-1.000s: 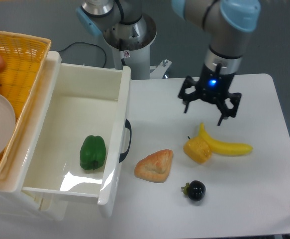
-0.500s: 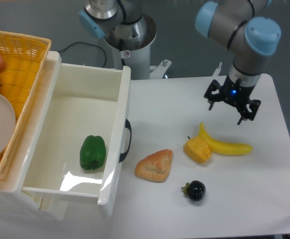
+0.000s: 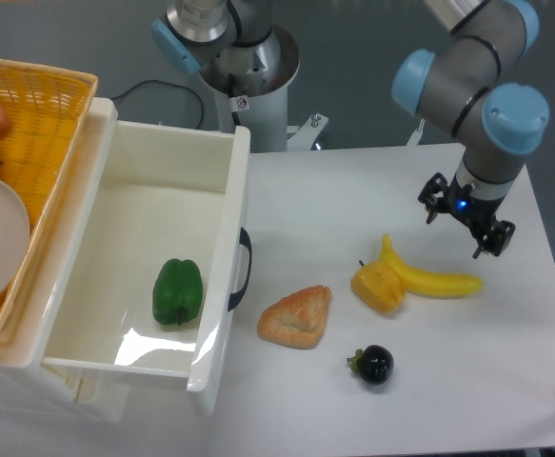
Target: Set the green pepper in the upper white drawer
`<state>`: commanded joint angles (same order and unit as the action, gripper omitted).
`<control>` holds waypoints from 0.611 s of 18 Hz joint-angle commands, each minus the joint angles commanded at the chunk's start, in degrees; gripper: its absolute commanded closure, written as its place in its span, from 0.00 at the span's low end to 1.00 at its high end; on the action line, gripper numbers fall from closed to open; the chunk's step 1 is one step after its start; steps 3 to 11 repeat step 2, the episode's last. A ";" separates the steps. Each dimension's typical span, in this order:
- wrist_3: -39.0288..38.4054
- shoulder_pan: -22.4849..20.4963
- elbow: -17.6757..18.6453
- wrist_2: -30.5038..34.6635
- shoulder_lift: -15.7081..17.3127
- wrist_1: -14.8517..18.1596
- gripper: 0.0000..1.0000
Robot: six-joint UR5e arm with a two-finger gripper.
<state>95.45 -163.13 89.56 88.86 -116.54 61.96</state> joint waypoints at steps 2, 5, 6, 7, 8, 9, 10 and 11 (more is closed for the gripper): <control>0.09 -0.09 0.00 0.00 0.00 0.00 0.00; 0.09 -0.09 0.00 0.00 0.00 0.00 0.00; 0.09 -0.09 0.00 0.00 0.00 0.00 0.00; 0.09 -0.09 0.00 0.00 0.00 0.00 0.00; 0.09 -0.09 0.00 0.00 0.00 0.00 0.00; 0.09 -0.09 0.00 0.00 0.00 0.00 0.00; 0.09 -0.09 0.00 0.00 0.00 0.00 0.00; 0.09 -0.09 0.00 0.00 0.00 0.00 0.00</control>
